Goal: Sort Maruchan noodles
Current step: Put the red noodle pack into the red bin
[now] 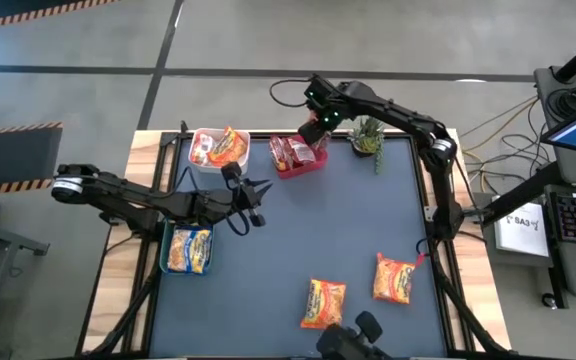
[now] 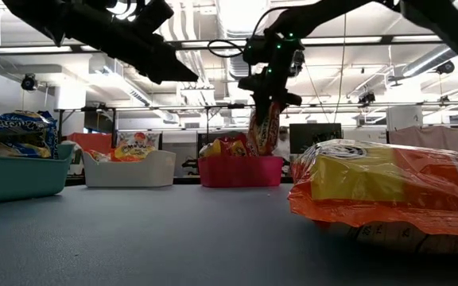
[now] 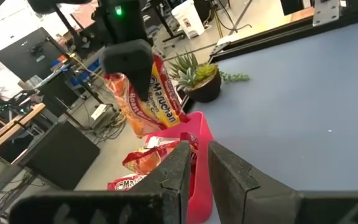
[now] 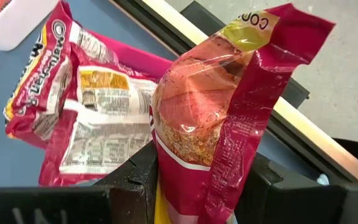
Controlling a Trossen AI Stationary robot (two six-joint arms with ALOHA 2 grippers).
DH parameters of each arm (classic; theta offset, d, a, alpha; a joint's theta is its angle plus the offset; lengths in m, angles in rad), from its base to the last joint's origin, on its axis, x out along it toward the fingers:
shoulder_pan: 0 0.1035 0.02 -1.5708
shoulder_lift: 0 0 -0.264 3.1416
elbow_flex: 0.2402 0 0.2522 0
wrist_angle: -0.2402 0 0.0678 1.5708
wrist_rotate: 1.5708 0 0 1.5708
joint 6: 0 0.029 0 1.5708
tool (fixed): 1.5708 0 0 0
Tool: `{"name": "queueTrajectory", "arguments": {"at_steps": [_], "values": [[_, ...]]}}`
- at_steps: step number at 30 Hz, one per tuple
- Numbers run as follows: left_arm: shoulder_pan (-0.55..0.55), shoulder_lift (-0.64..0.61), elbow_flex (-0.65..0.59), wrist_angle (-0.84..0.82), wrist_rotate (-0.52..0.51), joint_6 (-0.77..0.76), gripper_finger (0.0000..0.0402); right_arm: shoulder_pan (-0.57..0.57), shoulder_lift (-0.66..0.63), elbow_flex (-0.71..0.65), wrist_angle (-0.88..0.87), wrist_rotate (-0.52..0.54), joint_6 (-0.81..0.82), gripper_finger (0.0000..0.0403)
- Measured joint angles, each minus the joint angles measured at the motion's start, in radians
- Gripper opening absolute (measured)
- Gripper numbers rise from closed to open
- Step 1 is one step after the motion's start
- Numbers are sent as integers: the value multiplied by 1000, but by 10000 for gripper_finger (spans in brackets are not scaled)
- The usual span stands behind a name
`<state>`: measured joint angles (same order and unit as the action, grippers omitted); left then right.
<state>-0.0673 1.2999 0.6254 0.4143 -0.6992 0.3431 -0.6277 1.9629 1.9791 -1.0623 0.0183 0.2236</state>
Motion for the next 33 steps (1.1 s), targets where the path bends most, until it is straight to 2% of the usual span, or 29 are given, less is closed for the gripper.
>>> {"name": "queueTrajectory", "arguments": {"at_steps": [8, 33], "values": [[0, 0, 0, -18, 0, -5, 38, -2, 68, 41, -50, 1, 2, 132], [-1, 0, 0, -29, 0, -20, 38, 3, 169, 30, 9, 35, 23, 139]]}}
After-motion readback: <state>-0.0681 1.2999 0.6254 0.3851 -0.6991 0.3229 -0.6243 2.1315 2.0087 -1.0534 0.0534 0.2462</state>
